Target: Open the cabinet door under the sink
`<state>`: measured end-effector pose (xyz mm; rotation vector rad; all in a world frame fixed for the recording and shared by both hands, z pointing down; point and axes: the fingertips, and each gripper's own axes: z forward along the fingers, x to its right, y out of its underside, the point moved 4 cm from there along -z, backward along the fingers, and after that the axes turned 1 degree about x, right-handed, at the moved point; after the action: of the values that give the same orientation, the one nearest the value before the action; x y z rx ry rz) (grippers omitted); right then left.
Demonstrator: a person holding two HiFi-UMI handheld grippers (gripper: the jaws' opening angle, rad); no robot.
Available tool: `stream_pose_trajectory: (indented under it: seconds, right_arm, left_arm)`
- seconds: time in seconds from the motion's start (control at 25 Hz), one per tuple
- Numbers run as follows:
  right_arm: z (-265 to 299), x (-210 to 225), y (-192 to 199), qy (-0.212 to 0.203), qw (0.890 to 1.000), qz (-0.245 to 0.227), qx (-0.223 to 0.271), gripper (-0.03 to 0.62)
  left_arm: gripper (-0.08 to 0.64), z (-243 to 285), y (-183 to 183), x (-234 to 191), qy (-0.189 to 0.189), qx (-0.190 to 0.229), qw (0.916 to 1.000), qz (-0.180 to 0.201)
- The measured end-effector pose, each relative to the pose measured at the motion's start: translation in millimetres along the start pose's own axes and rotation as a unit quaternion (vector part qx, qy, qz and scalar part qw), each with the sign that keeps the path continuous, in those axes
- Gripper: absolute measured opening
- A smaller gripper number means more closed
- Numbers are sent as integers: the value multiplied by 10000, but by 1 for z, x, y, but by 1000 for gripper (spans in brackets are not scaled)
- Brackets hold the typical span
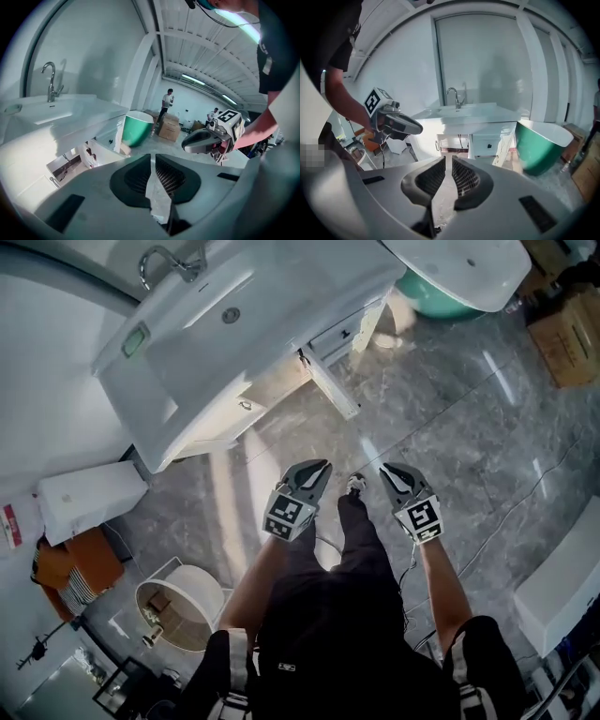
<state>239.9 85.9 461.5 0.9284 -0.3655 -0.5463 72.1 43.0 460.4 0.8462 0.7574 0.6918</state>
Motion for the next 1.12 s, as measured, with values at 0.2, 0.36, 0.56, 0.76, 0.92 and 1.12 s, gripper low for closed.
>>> stream_pose_trajectory:
  seconds: [0.2,0.36,0.56,0.76,0.92,1.12]
  right_arm:
    - [-4,-58,-39,307,9985,199,412,98]
    - [-13,-106,-63,617,9953,250,700,98]
    - [-16,-153,-72,1003,9912,429,756,98]
    - [-19,-190,-70,984,9912,537,701,98]
    - [-19,-209,-72,934,9936,356,523,98]
    - [-13,-217,-88,884,9947,97,517,98]
  left_arm:
    - [38,-59,-3,17,411,-159,9980,452]
    - [40,-102,-5,23,535,-67,9971,543]
    - [38,-149,1,10,664,-72,9952,720]
    - [38,-187,11,-2,603,-100,9955,717]
    - [38,-203,12,0,619,28,9958,667]
    - [38,-213,18,-5,599,65,9964,592]
